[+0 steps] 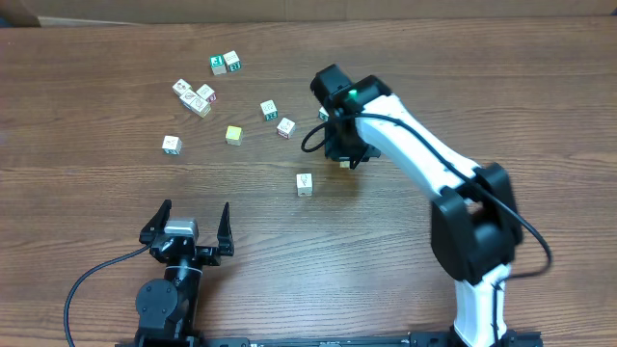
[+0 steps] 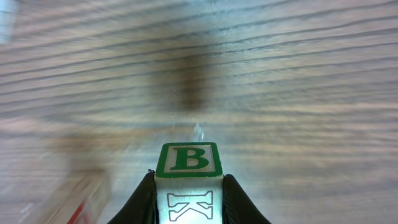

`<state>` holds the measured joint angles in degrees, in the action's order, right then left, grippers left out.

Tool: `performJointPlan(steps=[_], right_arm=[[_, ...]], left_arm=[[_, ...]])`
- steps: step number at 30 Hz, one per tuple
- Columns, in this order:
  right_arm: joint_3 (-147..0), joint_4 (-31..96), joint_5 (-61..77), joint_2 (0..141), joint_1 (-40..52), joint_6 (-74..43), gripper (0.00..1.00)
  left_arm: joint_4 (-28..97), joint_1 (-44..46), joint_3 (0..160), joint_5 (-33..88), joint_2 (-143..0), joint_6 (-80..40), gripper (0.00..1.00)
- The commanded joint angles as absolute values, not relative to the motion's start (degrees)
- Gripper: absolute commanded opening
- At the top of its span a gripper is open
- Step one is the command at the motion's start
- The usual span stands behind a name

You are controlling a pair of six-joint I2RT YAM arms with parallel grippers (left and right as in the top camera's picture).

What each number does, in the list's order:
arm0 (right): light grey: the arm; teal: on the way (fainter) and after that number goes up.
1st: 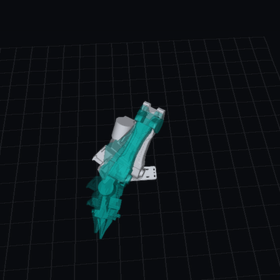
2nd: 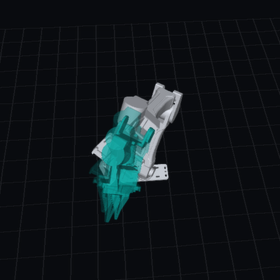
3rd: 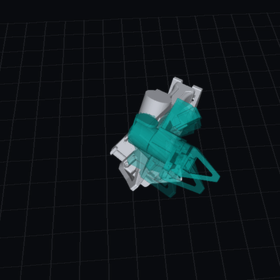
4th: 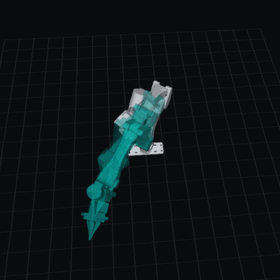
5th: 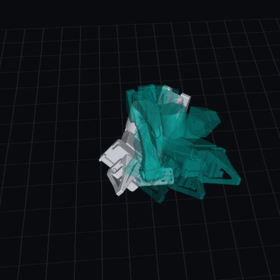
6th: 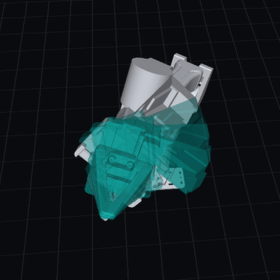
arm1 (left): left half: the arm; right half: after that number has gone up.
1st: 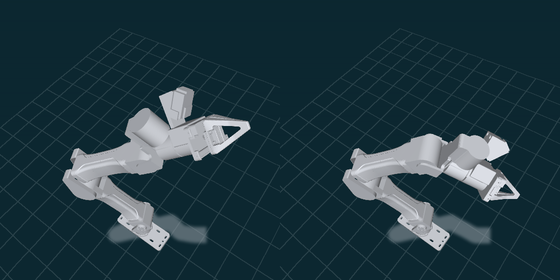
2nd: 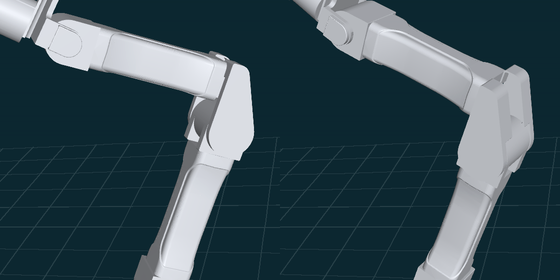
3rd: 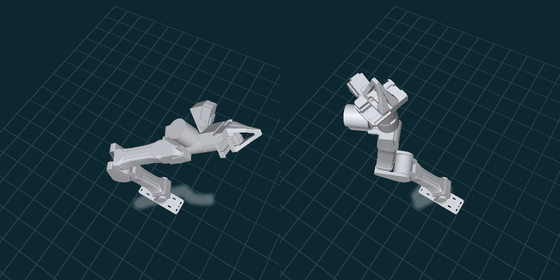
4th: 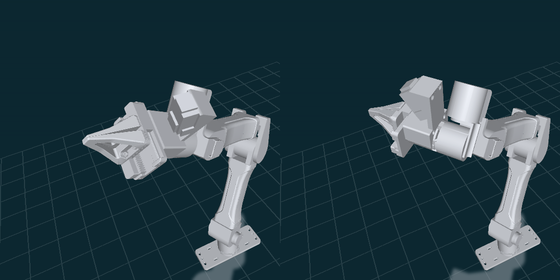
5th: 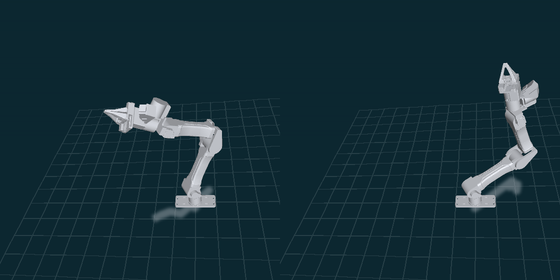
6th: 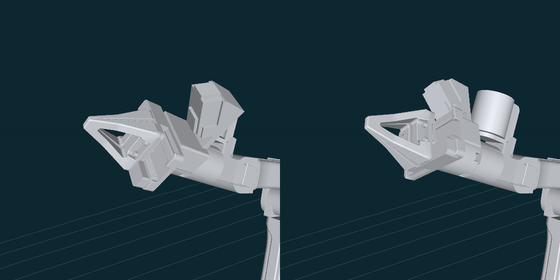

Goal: Form a tower

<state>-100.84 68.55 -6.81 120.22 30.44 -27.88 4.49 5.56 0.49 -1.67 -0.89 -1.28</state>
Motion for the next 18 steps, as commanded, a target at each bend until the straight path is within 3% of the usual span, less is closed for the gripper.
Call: performJointPlan(steps=[1, 9, 18], right_arm=[[-101.38, 68.93, -4.51, 112.64, 31.2, -28.32, 0.23], [-104.62, 70.5, 1.65, 108.42, 35.14, -30.74, 0.23], [-104.05, 71.46, -4.99, 110.02, 42.11, -35.68, 0.23]], left_arm=[[4.34, 5.17, 0.3, -0.99, -0.25, -0.38, 1.0], [4.34, 5.17, 0.3, -0.99, -0.25, -0.38, 1.0], [4.34, 5.17, 0.27, -0.99, -0.25, -0.38, 1.0]])
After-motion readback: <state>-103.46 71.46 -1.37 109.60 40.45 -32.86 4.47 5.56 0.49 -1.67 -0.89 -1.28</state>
